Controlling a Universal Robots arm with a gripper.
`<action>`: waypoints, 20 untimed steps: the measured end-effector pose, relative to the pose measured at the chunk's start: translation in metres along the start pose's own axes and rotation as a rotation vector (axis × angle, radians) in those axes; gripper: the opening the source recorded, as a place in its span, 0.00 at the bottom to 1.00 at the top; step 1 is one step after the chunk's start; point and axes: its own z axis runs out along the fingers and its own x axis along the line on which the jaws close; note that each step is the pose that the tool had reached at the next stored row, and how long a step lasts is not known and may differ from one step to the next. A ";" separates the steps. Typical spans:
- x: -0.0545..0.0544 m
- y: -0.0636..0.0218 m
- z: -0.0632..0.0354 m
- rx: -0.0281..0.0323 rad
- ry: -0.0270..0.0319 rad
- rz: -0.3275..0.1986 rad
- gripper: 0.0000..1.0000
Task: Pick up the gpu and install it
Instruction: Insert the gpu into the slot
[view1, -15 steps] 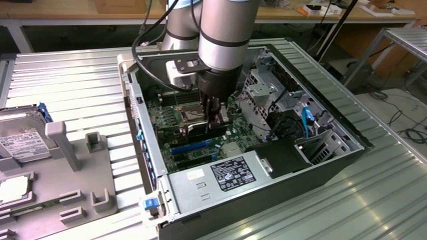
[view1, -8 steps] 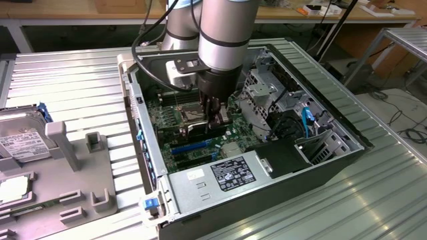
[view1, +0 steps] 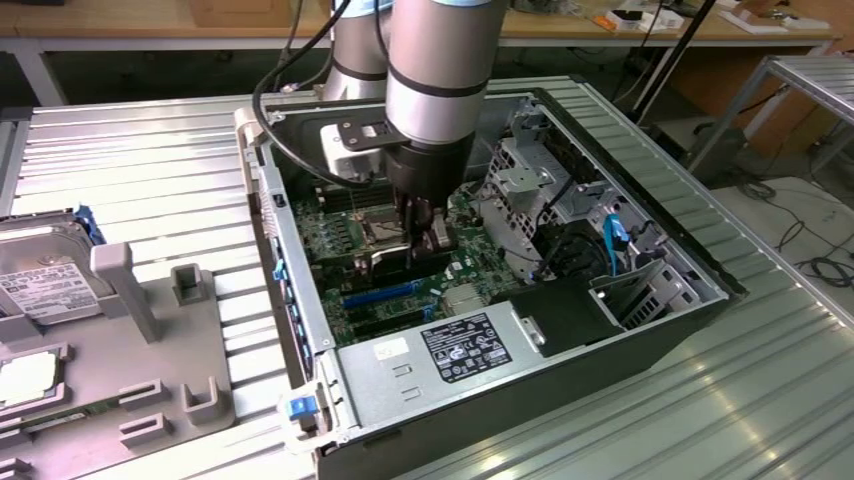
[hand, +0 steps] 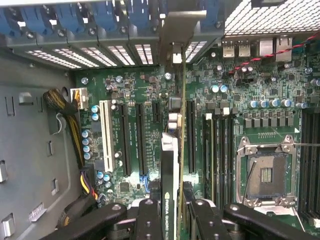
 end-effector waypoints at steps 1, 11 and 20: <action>0.000 0.0000 0.0000 -0.0001 0.0002 0.000 0.27; -0.001 -0.0134 0.0013 -0.0083 0.0103 0.000 0.27; 0.000 -0.0071 0.0028 -0.0094 0.0270 0.014 0.27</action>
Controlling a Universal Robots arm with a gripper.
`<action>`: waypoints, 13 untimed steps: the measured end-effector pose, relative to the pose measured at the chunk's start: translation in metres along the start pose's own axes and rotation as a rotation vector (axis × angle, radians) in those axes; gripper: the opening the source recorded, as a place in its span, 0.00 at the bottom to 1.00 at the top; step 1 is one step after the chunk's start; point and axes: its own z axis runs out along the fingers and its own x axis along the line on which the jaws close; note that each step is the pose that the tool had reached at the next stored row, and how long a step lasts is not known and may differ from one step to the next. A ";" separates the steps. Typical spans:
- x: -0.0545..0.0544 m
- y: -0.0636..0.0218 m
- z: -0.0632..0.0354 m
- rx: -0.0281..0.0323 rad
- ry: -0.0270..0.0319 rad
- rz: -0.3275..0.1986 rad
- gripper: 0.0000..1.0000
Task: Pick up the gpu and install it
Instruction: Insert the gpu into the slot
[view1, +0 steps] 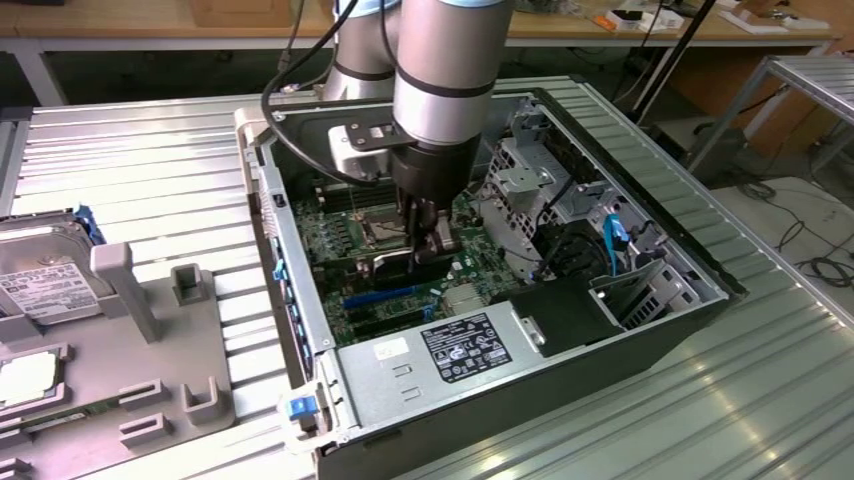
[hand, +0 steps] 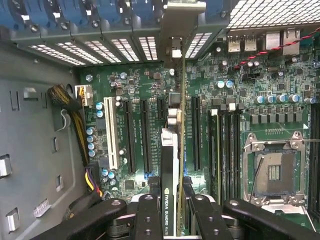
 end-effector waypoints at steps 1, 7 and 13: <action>0.000 0.0000 0.0001 -0.0004 0.0001 0.003 0.27; 0.000 0.0000 0.0017 -0.0005 -0.0003 0.005 0.27; -0.001 0.0011 0.0018 -0.0006 0.0001 0.005 0.27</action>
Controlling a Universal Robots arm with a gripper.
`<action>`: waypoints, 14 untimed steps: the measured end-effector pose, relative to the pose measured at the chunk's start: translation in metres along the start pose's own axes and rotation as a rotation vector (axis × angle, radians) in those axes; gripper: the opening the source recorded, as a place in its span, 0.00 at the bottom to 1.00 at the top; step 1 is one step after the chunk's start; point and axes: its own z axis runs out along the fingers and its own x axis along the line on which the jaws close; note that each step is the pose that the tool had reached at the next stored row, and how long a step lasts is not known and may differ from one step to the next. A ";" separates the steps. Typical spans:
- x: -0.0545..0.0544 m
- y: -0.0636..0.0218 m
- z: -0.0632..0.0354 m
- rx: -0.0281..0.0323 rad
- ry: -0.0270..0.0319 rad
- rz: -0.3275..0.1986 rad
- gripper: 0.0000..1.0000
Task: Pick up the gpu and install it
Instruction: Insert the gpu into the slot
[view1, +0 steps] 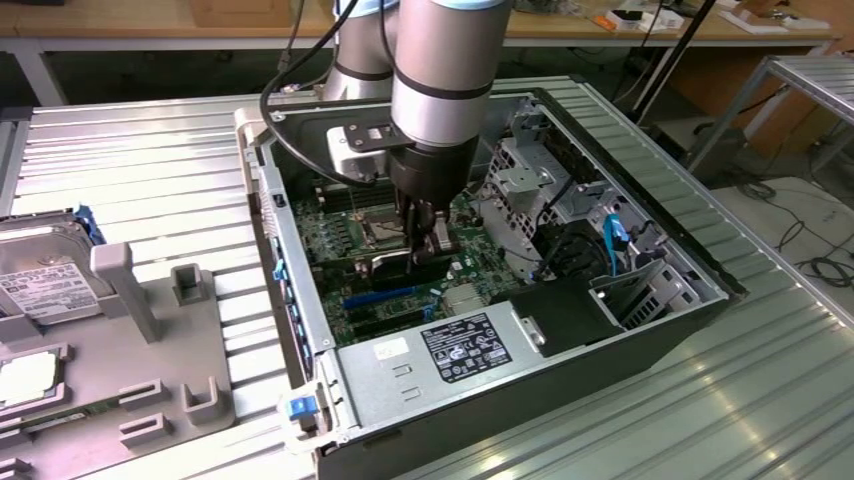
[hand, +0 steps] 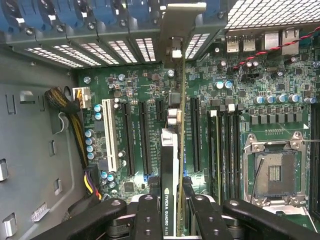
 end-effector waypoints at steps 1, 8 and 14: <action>0.000 0.0000 0.0000 0.0000 0.0000 0.000 0.27; 0.000 0.0028 0.0079 0.0041 -0.0007 0.000 0.27; 0.000 0.0031 0.0102 0.0034 -0.0006 -0.002 0.27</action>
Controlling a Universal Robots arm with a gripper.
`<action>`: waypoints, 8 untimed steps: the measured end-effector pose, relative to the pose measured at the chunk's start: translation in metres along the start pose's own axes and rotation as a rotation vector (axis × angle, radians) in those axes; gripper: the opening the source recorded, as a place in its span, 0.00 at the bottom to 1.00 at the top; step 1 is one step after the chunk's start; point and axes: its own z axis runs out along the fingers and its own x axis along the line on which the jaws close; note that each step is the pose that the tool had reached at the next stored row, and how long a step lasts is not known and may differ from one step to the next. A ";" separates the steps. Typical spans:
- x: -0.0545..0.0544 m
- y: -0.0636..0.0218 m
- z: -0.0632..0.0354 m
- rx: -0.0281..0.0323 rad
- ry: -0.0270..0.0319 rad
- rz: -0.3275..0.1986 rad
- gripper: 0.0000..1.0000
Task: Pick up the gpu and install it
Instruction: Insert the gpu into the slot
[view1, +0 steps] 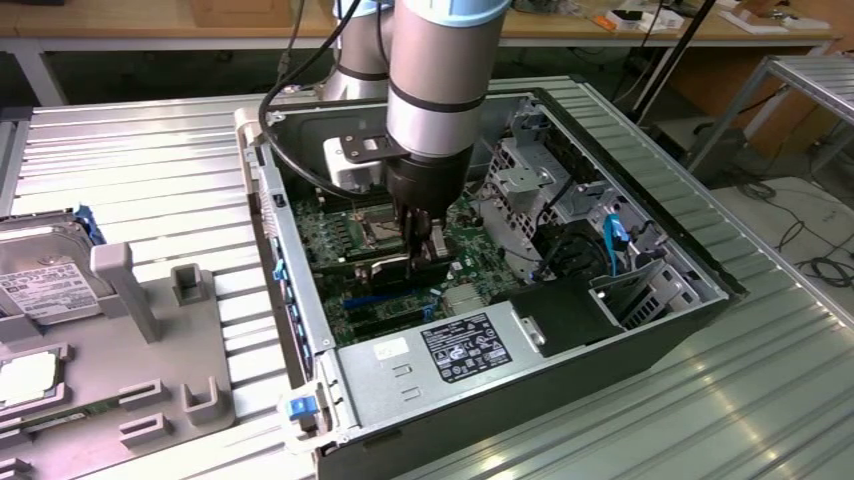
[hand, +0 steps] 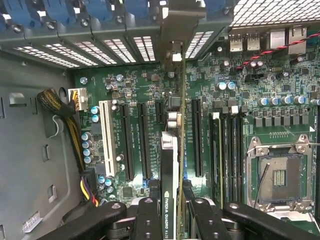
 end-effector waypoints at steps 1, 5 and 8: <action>0.000 0.0000 0.0000 -0.0009 0.0000 -0.001 0.27; 0.000 0.0050 0.0000 -0.0007 -0.0004 -0.002 0.27; 0.000 0.0060 -0.0002 -0.0013 -0.0001 -0.002 0.27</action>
